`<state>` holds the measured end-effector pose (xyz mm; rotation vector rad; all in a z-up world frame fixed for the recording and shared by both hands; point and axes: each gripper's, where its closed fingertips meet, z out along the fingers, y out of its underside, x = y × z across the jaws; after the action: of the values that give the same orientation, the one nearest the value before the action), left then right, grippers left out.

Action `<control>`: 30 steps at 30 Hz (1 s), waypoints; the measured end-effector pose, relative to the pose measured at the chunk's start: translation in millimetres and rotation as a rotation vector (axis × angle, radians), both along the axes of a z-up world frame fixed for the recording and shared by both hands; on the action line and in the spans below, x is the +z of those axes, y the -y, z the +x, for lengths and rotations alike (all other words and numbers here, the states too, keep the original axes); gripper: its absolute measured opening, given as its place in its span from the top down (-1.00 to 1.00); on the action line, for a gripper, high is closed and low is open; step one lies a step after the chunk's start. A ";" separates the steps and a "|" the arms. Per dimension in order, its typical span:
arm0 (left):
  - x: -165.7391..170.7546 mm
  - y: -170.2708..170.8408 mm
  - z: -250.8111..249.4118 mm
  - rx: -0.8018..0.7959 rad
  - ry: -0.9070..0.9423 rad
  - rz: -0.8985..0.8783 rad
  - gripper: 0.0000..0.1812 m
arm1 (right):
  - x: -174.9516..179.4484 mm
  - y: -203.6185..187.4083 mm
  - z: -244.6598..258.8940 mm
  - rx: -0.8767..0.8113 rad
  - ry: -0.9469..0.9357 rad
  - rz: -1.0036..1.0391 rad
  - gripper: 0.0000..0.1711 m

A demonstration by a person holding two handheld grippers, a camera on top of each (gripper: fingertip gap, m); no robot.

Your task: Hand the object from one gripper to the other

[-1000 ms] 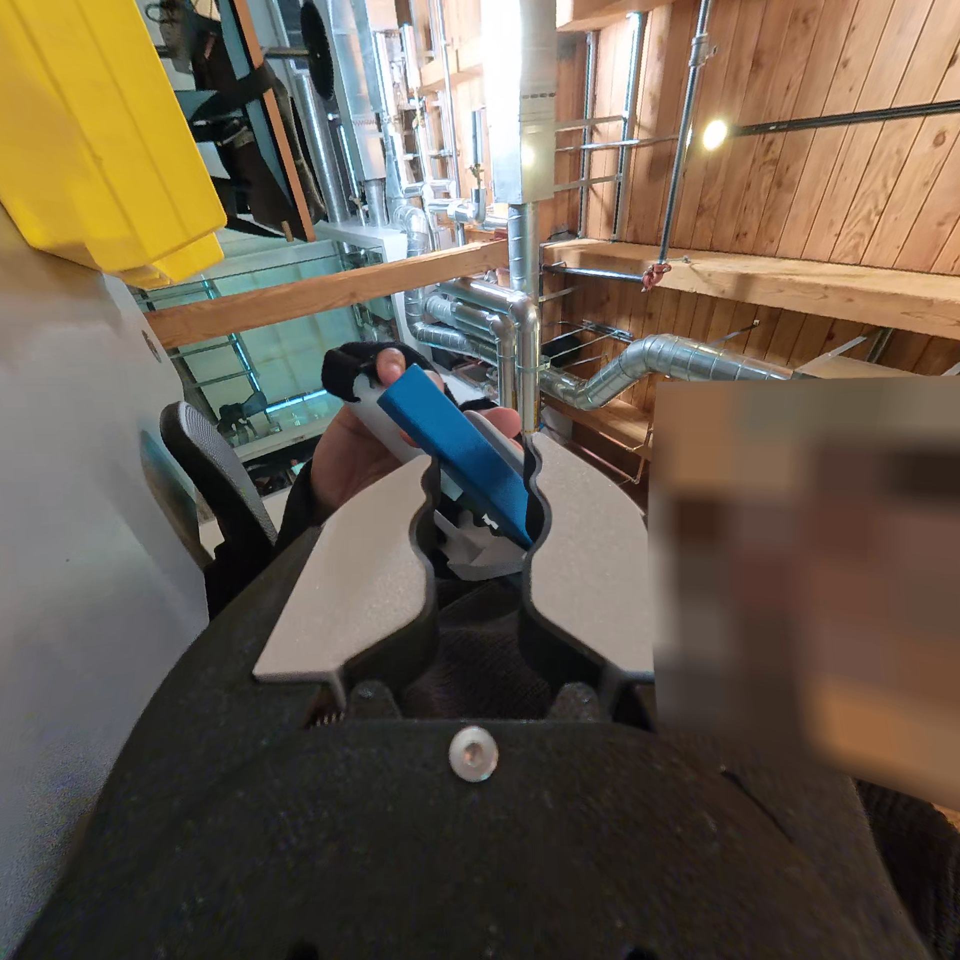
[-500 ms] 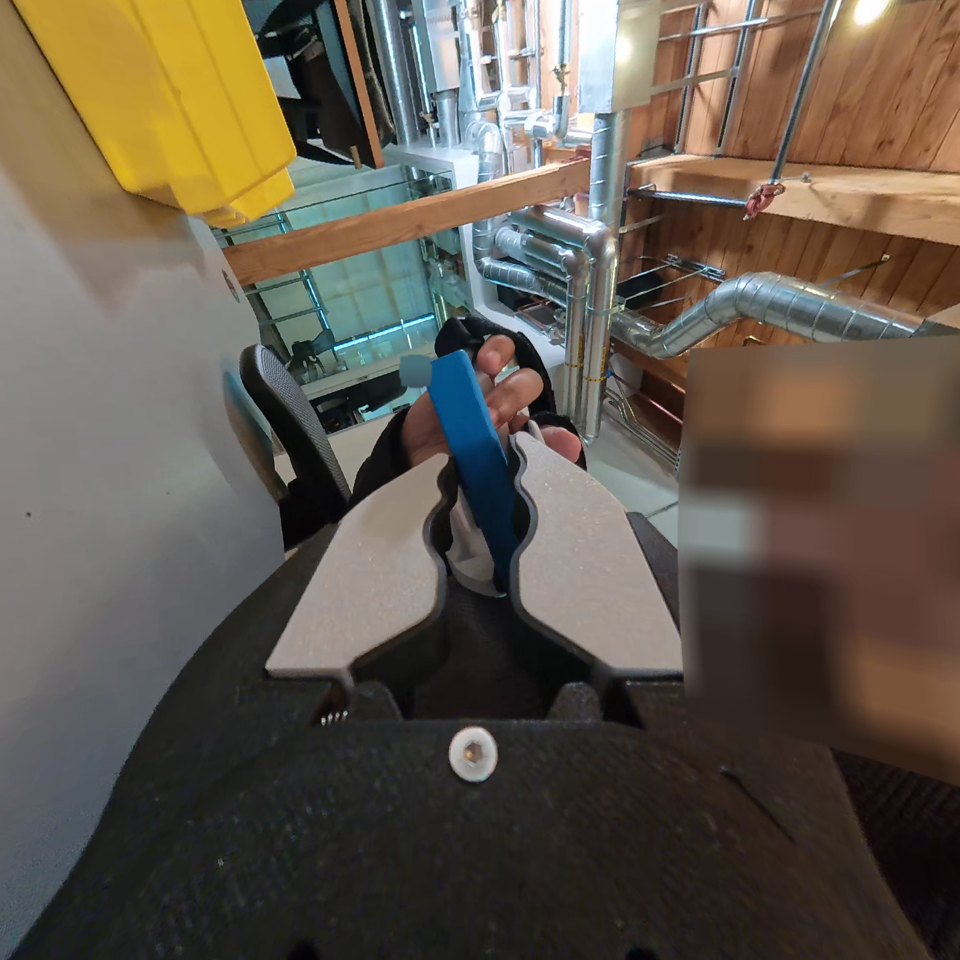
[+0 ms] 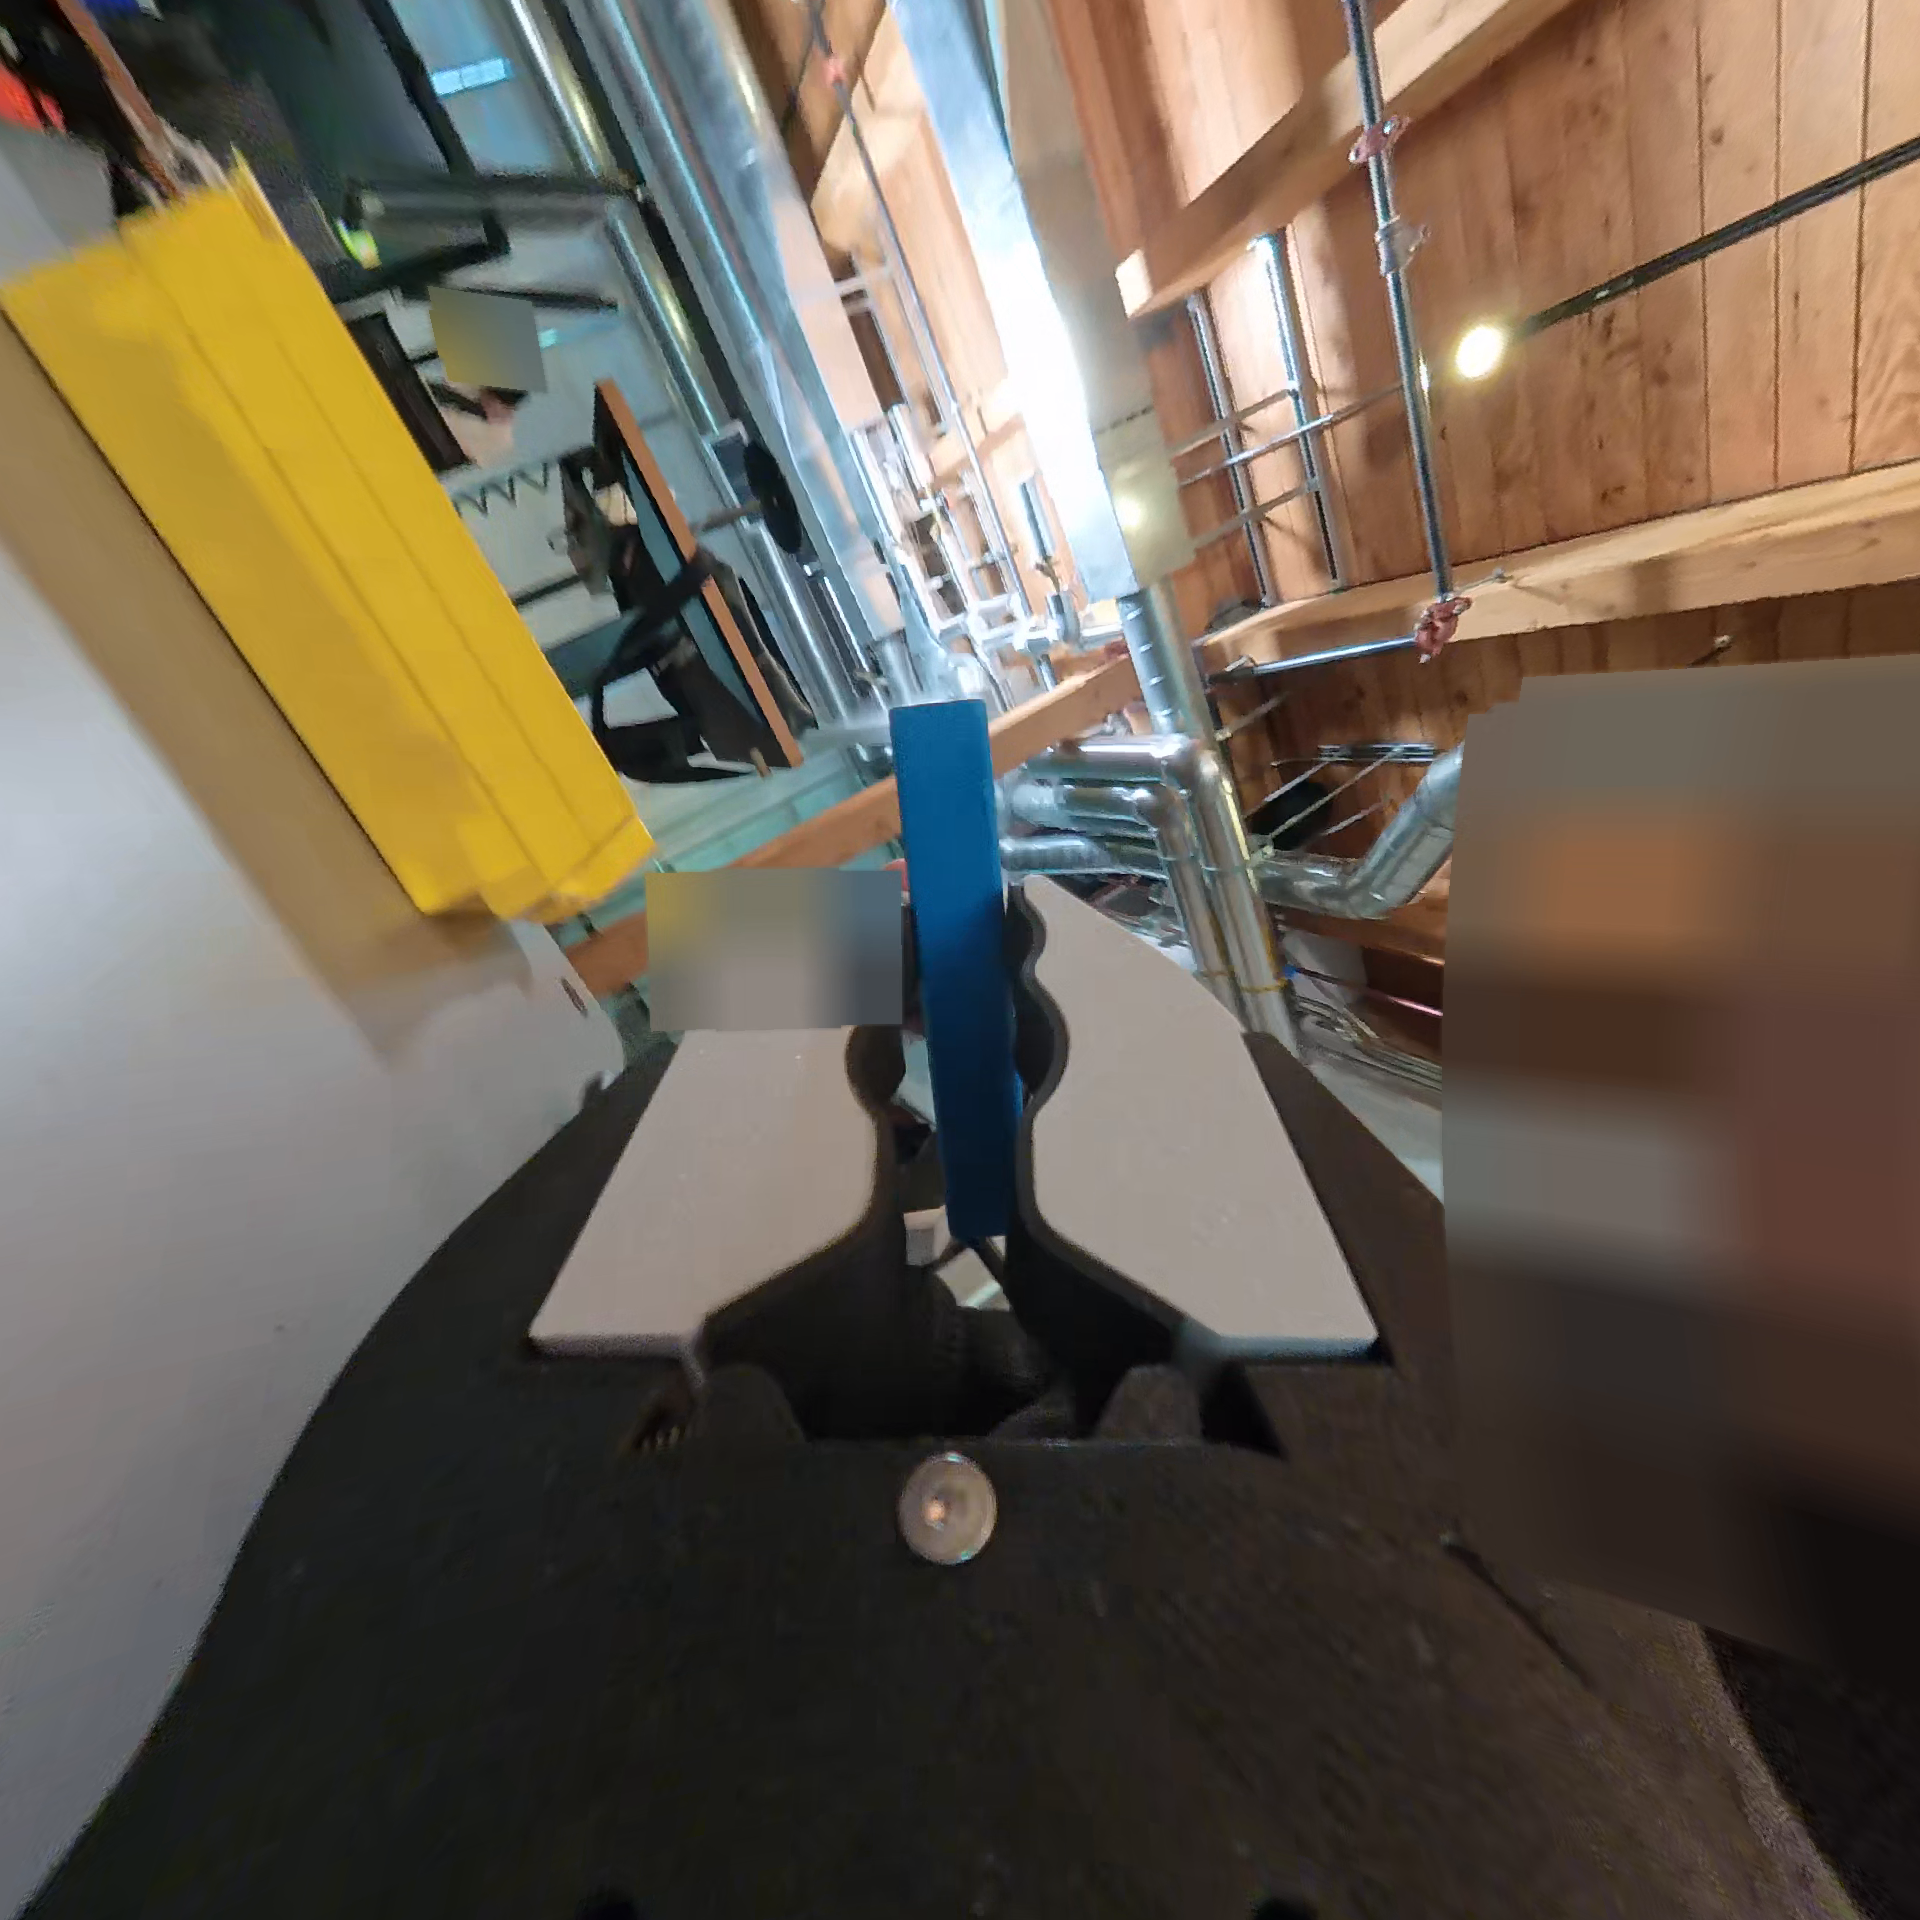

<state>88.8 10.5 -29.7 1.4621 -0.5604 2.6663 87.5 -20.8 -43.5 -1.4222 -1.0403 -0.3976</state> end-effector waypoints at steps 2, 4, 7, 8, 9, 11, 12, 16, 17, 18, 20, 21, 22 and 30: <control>3.7 -5.0 -2.0 0.067 0.014 0.057 0.80 | 3.0 -2.6 5.5 -0.015 -0.175 -0.061 0.08; 8.2 -7.0 -4.1 0.119 0.028 0.120 0.80 | 2.0 -4.6 12.7 -0.054 -0.357 -0.166 0.04; 11.8 -5.4 -5.0 0.180 0.035 0.227 0.80 | 1.3 -4.6 13.8 -0.081 -0.659 -0.376 0.02; 12.4 -4.1 -4.8 0.196 0.036 0.260 0.80 | 4.9 -3.0 9.9 -0.044 -0.760 -0.420 0.06; 13.0 -2.3 -4.6 0.208 0.037 0.292 0.80 | 9.6 -1.1 6.6 0.000 -0.859 -0.449 0.17; 15.0 1.6 -4.4 0.226 0.048 0.341 0.80 | 17.6 2.6 2.4 0.086 -1.028 -0.498 0.33; 16.7 3.8 -4.9 0.231 0.060 0.357 0.80 | 19.1 3.3 2.1 0.113 -1.088 -0.525 0.37; 20.0 10.6 -4.9 0.254 0.085 0.406 0.81 | 11.2 3.7 -0.6 0.150 -1.168 -0.627 0.43; 20.5 12.4 -4.5 0.257 0.089 0.416 0.81 | 9.4 4.3 -3.7 0.164 -1.181 -0.653 0.43; 20.6 14.4 -3.9 0.256 0.090 0.424 0.81 | 8.2 4.6 -7.2 0.180 -1.198 -0.677 0.43; 20.2 19.0 -2.6 0.255 0.092 0.438 0.81 | 7.0 6.1 -15.5 0.223 -1.235 -0.719 0.48; 20.2 21.1 -2.2 0.258 0.095 0.446 0.81 | 6.2 6.4 -18.7 0.236 -1.251 -0.735 0.52; 20.1 23.7 -1.5 0.259 0.096 0.453 0.81 | 5.9 6.8 -21.4 0.249 -1.265 -0.745 0.59; 19.6 39.3 1.1 0.238 0.111 0.512 0.81 | -2.7 8.3 -22.8 0.239 -1.222 -0.776 0.80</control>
<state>89.9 -28.8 -10.1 1.5762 -1.2264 2.9442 64.6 -29.1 -46.2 -1.7456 -0.2866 1.0681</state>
